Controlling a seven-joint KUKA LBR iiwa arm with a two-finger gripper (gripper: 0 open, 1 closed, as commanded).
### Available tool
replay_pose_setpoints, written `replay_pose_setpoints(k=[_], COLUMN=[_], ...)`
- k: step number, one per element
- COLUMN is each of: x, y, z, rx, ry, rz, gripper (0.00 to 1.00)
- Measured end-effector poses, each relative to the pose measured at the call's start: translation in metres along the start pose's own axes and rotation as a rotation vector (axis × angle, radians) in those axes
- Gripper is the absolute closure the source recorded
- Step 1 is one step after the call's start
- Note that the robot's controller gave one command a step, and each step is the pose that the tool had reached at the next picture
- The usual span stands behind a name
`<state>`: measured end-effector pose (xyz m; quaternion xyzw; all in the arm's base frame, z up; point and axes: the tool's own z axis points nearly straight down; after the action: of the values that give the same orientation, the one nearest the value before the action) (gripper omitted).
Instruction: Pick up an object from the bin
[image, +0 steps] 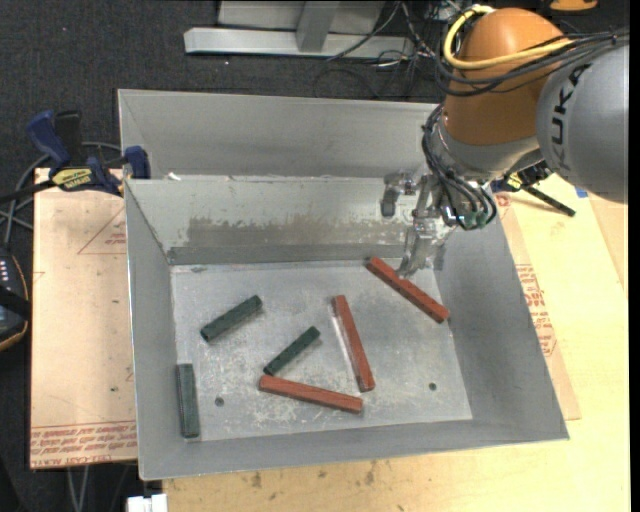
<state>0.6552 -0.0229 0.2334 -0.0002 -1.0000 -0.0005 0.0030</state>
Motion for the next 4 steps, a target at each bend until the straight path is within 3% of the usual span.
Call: replay_pose_setpoints(k=[1,2,3,4], x=[0.056,0.118,0.101,0.101], y=[0.109,0.118,0.113,0.113], z=[0.056,0.134,0.162,0.159], rx=[-0.003,0.002,-0.003,-0.003], ry=[-0.001,0.006,-0.003,-0.004], rz=[0.211,0.306,0.242,0.241], gripper=[0.0,0.0,0.0,1.0])
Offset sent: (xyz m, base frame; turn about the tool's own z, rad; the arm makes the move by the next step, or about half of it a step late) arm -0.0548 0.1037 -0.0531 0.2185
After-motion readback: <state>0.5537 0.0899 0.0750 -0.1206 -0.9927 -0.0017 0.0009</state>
